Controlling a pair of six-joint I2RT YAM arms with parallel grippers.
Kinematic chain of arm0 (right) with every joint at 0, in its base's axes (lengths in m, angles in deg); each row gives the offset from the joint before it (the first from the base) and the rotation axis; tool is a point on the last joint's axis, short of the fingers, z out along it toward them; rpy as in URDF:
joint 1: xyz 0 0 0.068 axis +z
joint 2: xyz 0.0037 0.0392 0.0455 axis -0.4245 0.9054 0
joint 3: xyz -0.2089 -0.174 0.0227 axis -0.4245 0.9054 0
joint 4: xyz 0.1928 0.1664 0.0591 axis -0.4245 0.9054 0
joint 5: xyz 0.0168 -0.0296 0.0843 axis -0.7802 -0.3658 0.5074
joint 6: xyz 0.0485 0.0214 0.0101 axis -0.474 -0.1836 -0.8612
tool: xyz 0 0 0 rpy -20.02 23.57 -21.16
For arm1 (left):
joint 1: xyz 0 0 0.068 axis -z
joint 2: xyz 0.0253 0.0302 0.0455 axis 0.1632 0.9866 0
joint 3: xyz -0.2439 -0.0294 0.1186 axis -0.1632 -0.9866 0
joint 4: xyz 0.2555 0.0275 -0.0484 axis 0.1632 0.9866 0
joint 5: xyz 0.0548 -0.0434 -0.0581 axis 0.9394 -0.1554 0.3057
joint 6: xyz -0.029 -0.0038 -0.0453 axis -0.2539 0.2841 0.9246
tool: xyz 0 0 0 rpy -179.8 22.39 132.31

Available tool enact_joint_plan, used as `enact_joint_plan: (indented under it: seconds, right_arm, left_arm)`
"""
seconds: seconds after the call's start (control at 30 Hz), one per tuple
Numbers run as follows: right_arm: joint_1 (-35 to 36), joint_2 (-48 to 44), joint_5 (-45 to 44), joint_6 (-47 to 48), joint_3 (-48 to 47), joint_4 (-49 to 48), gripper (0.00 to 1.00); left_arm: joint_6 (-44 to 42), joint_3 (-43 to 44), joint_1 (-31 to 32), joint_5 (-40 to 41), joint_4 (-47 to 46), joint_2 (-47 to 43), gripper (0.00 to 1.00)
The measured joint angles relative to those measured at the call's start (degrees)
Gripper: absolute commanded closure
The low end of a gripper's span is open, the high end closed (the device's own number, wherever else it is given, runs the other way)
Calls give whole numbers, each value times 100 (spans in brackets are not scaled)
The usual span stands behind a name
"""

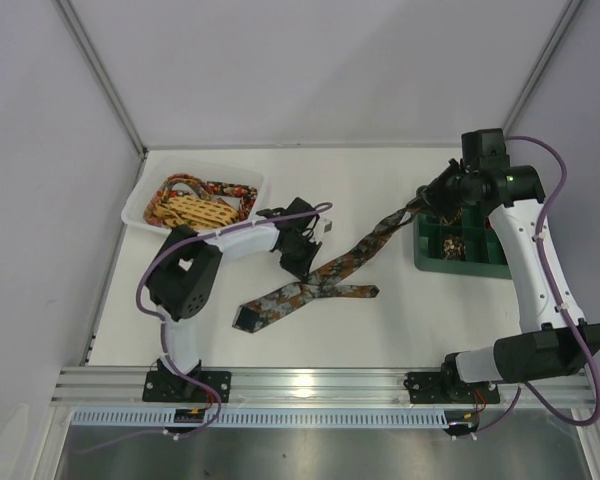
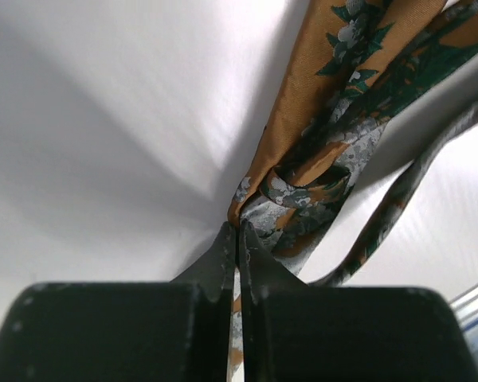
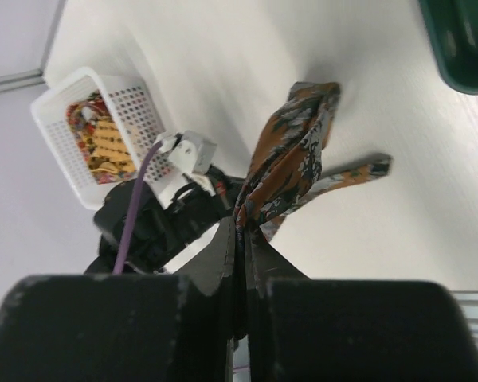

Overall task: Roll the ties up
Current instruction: Move the tie to the center of the board

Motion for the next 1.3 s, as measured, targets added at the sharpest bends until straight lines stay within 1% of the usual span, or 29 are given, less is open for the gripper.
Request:
enact_joint_plan:
  seconds: [0.17, 0.27, 0.37, 0.43, 0.53, 0.57, 0.6, 0.63, 0.67, 0.7, 0.73, 0.83, 0.9, 0.93, 0.97, 1.03, 1.07, 1.1, 1.2, 1.23, 1.27, 1.3]
  right_arm:
    - [0, -186, -422, 151, 57, 699, 100]
    - [-4, -378, -975, 103, 319, 1014, 100]
    - [-101, -719, -1141, -46, 1064, 1091, 100]
    - [-192, -894, -1126, -166, 1537, 1198, 100]
    - [-275, -754, -1213, -219, 1816, 1486, 100]
    - [-282, -601, -1279, -221, 1784, 1495, 100]
    - [-284, -426, -1360, -221, 1727, 1486, 100]
    - [-286, -240, -1456, -221, 1685, 1451, 100]
    - [-286, -87, -1543, -236, 1674, 1408, 100]
    - [-304, 13, -1611, -249, 1681, 1379, 100]
    - [-356, 125, -1665, -267, 1735, 1329, 100]
    - [-584, 175, -1746, -304, 2192, 1224, 100]
    - [-780, 234, -1794, -337, 2618, 1281, 100]
    - [-839, 278, -1821, -367, 2745, 1298, 100]
    - [-905, 321, -1880, -407, 2894, 1298, 98]
    - [-966, 348, -1952, -472, 3121, 1305, 88]
    - [-986, 341, -1980, -522, 3206, 1311, 74]
    - [-1001, 332, -2009, -586, 3309, 1305, 68]
    - [-1045, 356, -2135, -518, 3471, 1362, 42]
    - [-1058, 361, -2155, -527, 3469, 1364, 42]
    - [-1056, 380, -2203, -426, 3427, 1379, 27]
    - [-1047, 398, -2260, -402, 3351, 1384, 19]
  left_arm:
    - [50, -787, -28, 59, 396, -708, 100]
    - [195, -1346, -39, 35, 514, -1224, 99]
    - [334, -1751, -44, 9, 564, -1631, 100]
    - [400, -1858, -44, -11, 595, -1698, 99]
    - [439, -1919, -44, 2, 678, -1705, 79]
    - [455, -1919, -44, 31, 708, -1722, 59]
    - [455, -1919, -44, 55, 728, -1762, 51]
    - [509, -1919, -44, 79, 750, -1834, 45]
    - [544, -1919, -44, 116, 780, -1945, 33]
    - [564, -1910, -44, 157, 824, -2085, 29]
    - [612, -1882, -44, 208, 896, -2247, 22]
    - [662, -1626, -44, 328, 1086, -2730, 18]
    - [664, -1338, -44, 332, 1126, -3008, 20]
    - [680, -1189, -44, 310, 1117, -3108, 23]
    - [713, -1064, -44, 260, 1099, -3180, 25]
    - [807, -914, -44, 48, 1025, -3244, 29]
    - [841, -901, -42, -28, 984, -3248, 29]
    - [898, -903, -11, -127, 966, -3246, 29]
    - [1032, -905, 118, -321, 953, -3182, 29]
    - [1064, -905, 186, -404, 942, -3156, 28]
    - [1104, -903, 282, -431, 940, -3110, 27]
    - [1126, -903, 367, -459, 938, -3062, 26]
